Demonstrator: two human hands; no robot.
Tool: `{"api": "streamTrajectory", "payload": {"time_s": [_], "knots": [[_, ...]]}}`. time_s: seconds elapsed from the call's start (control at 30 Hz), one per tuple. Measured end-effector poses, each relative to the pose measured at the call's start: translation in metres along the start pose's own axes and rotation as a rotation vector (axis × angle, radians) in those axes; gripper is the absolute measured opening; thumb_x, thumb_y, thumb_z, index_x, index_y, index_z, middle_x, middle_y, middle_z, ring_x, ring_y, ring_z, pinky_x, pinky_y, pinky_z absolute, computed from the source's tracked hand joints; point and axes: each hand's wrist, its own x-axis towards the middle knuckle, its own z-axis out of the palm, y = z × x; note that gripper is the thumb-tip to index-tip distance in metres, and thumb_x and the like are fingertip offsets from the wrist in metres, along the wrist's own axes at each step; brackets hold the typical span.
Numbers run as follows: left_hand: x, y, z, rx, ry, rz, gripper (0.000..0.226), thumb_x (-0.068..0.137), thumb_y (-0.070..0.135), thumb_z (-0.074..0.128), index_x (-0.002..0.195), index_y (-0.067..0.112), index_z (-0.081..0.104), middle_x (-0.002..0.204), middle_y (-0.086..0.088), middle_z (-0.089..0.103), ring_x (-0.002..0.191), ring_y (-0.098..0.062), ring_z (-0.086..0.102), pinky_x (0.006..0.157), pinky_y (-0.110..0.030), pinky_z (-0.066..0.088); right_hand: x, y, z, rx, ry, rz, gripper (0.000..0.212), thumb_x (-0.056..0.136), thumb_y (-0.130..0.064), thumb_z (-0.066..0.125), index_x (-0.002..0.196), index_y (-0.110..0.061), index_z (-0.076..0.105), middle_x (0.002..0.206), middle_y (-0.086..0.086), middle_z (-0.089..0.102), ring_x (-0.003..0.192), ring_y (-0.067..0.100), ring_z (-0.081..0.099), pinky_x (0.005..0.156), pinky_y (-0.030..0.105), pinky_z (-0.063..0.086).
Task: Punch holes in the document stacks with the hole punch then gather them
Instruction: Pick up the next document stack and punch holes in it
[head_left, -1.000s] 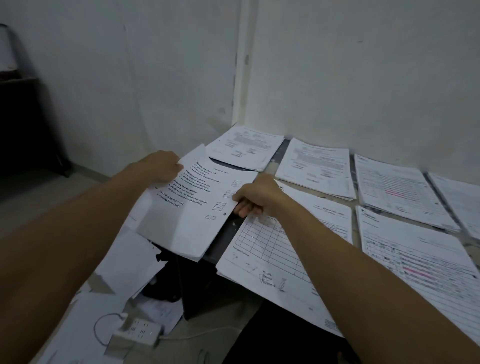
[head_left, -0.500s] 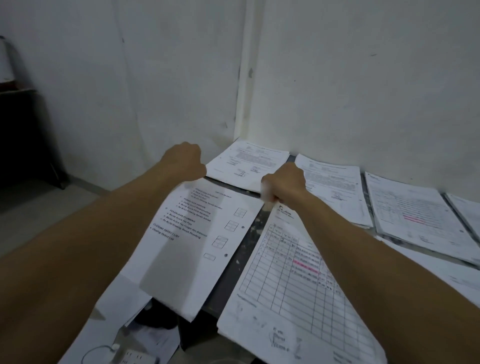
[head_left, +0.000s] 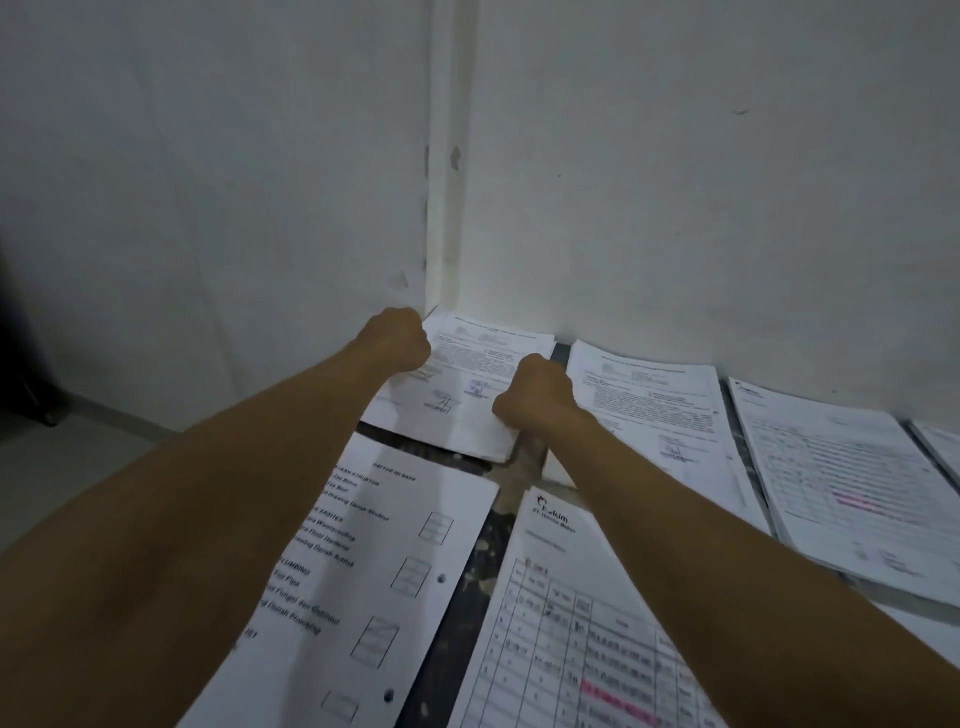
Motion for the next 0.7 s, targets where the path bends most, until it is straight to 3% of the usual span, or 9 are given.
{"api": "streamTrajectory", "payload": {"time_s": [0.13,0.23,0.4,0.57,0.7], "knots": [[0.027,0.007,0.016,0.012,-0.044,-0.016,0.033,0.101,0.023,0.045,0.120,-0.001,0.056,0.121,-0.017,0.059,0.107,-0.031,0.058,0.075,-0.030,0.041,0.022,0.010,0.002,-0.043,-0.023,-0.011,0.032,0.081,-0.004,0.063,0.065,-0.014,0.038,0.067,-0.001,0.043,0.055,0.010,0.041,0.041,0.021,0.030],[0.038,0.008,0.030,0.044,-0.018,-0.046,0.033,0.098,0.026,0.051,0.118,0.000,0.057,0.116,-0.016,0.061,0.103,-0.031,0.060,0.075,-0.031,0.045,0.035,0.016,0.000,-0.061,-0.075,0.005,0.036,0.084,-0.005,0.062,0.062,-0.015,0.035,0.063,-0.002,0.040,0.052,0.009,0.038,0.036,0.018,0.026],[0.050,0.007,0.037,0.081,0.004,-0.204,0.035,0.090,0.026,0.062,0.119,0.007,0.055,0.119,-0.015,0.059,0.111,-0.033,0.056,0.088,-0.035,0.044,0.049,0.017,0.001,-0.103,-0.133,0.020,0.038,0.084,-0.009,0.067,0.062,-0.016,0.036,0.061,-0.003,0.040,0.050,0.008,0.038,0.026,0.011,0.020],[0.056,0.005,0.043,-0.057,-0.004,-0.261,0.032,0.085,0.022,0.064,0.109,0.004,0.054,0.116,-0.017,0.060,0.107,-0.034,0.057,0.092,-0.039,0.051,0.055,0.018,0.005,-0.070,-0.128,0.028,0.039,0.083,-0.007,0.065,0.060,-0.016,0.035,0.059,-0.003,0.039,0.049,0.009,0.037,0.025,0.005,0.015],[0.053,0.007,0.048,-0.191,0.088,-0.243,0.050,0.087,0.025,0.062,0.126,0.000,0.043,0.125,-0.020,0.054,0.113,-0.038,0.055,0.093,-0.044,0.050,0.054,0.020,0.006,-0.043,-0.118,0.025,0.038,0.085,-0.009,0.066,0.061,-0.015,0.037,0.061,-0.003,0.041,0.050,0.008,0.039,0.023,0.008,0.016]]}}
